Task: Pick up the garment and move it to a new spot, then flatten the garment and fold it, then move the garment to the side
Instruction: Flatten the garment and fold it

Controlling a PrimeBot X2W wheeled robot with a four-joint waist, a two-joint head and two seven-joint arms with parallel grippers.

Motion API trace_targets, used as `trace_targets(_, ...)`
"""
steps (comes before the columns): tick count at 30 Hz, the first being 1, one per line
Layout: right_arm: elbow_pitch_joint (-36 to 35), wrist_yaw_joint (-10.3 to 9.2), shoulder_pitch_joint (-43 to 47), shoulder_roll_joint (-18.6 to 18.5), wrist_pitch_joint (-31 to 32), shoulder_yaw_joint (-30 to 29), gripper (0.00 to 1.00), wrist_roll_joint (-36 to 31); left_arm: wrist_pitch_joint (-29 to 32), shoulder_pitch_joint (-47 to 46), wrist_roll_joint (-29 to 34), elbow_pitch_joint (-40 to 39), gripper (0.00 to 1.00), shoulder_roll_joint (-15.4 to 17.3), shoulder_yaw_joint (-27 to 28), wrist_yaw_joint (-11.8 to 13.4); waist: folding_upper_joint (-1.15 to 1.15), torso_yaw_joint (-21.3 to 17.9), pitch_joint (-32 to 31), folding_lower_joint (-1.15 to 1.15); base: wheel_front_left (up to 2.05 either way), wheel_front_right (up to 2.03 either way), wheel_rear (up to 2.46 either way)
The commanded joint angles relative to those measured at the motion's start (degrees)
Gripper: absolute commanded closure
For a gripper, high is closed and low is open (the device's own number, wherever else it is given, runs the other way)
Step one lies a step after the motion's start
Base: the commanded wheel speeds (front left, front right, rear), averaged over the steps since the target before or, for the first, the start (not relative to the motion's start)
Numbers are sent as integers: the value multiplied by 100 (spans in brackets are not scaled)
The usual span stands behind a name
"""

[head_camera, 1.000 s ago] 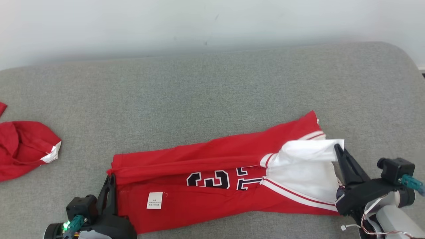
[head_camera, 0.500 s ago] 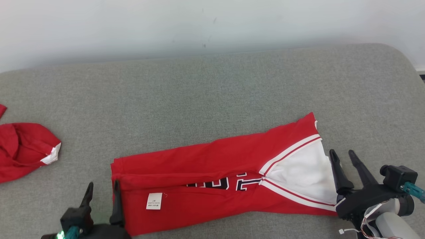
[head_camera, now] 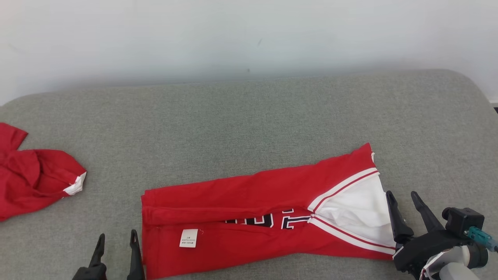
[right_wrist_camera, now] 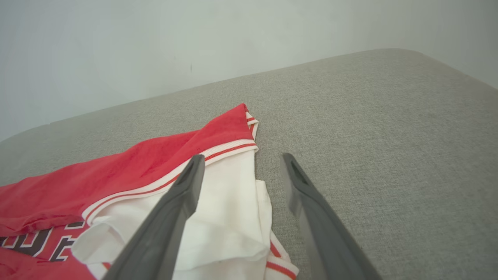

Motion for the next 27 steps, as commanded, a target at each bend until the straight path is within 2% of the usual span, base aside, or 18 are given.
trace_targets(1,43,-16,76,50,-6,-31,0,-56,-18,95,4,-62,0,-7,-20,31,0,54,-40,0,0,0,0)
trace_targets(16,553,-16,-263,262,160,-206,0,-486,-18,-11,-100,-330,0,-8,-291,88,0,300,326,0,0,0,0)
trace_targets(22,917,-15,-471,271,514,-262,0,-383,-18,-118,-141,-391,0,-8,-306,109,0,451,502,0,0,0,0)
trace_targets(27,960,-2,-429,453,854,-18,0,-94,-18,-130,-200,-359,0,-8,-293,83,0,484,548,0,0,0,0)
